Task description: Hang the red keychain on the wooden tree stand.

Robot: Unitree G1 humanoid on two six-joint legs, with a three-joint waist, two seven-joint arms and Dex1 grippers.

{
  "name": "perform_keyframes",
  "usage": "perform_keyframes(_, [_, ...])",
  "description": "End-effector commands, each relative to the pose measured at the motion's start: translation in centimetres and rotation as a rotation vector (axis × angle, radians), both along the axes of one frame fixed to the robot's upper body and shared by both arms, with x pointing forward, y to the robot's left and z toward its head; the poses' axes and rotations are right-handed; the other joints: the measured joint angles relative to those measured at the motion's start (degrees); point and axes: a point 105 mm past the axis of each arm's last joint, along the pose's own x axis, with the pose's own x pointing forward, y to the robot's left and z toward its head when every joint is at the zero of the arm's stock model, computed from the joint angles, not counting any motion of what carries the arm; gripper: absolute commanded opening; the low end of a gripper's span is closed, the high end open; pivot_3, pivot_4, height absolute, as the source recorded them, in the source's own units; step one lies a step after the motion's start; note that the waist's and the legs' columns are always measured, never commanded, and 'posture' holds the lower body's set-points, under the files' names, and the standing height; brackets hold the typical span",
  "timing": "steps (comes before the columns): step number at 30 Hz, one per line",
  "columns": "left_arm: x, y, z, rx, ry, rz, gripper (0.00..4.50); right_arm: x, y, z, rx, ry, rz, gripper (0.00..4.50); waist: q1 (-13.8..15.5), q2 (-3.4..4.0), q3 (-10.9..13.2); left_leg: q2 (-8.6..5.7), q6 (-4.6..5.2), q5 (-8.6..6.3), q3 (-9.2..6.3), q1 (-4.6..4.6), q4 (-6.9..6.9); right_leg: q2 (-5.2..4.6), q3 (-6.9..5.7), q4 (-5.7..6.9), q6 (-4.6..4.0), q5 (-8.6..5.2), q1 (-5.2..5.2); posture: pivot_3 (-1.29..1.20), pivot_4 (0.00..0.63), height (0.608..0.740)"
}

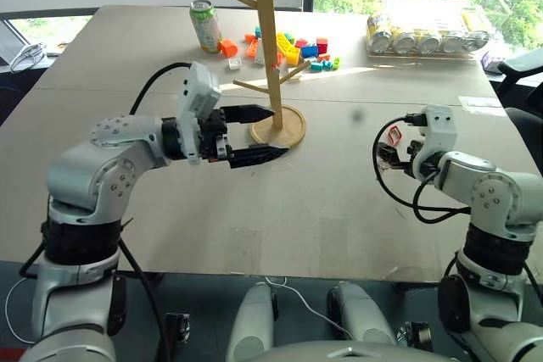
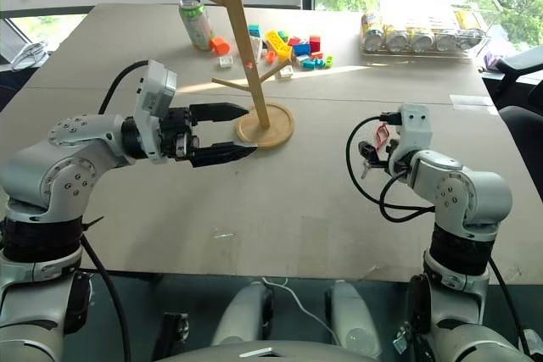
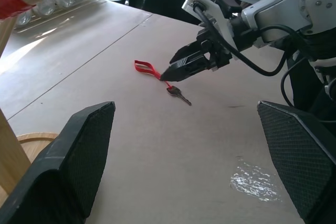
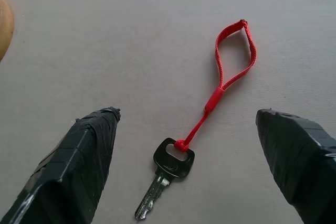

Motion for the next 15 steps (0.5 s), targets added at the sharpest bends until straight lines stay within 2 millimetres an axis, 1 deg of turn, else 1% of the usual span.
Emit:
perform_keyframes(1, [-0.8, -0.8, 0.9, -0.006, -0.039, -0.048, 4.5, 0.8, -0.2, 0.6, -0.011, -0.05, -0.039, 4.44, 0.0, 0.0, 0.0, 0.0, 0.0, 0.0, 0.0, 0.0, 0.0, 0.0, 0.0, 0.0, 0.0, 0.0, 0.0, 0.0, 0.15, 0.74])
perform_keyframes(5, [-0.8, -0.9, 0.9, -0.013, -0.035, -0.05, 4.5, 1.5, -0.2, -0.4, -0.01, -0.042, -0.062, 4.44, 0.0, 0.0, 0.0, 0.0, 0.0, 0.0, 0.0, 0.0, 0.0, 0.0, 0.0, 0.0, 0.0, 0.0, 0.0, 0.0, 0.15, 0.74])
perform_keyframes(9, [-0.7, -1.0, 0.9, -0.015, -0.036, -0.047, 4.5, 2.2, -0.6, -1.6, -0.014, -0.027, -0.106, 4.44, 0.0, 0.0, 0.0, 0.0, 0.0, 0.0, -0.01, 0.01, 0.0, 0.01, 0.0, 0.01, 0.0, 0.0, 0.0, 0.0, 0.15, 0.74])
perform_keyframes(15, [-0.6, -1.2, 1.4, -0.033, -0.035, -0.043, 4.5, 2.8, 0.0, -2.4, -0.011, -0.029, -0.108, 4.44, -0.1, -0.02, 0.0, 0.0, 0.0, 0.01, 0.0, 0.04, 0.09, 0.01, 0.01, 0.02, 0.01, 0.01, 0.03, 0.0, 0.15, 0.74])
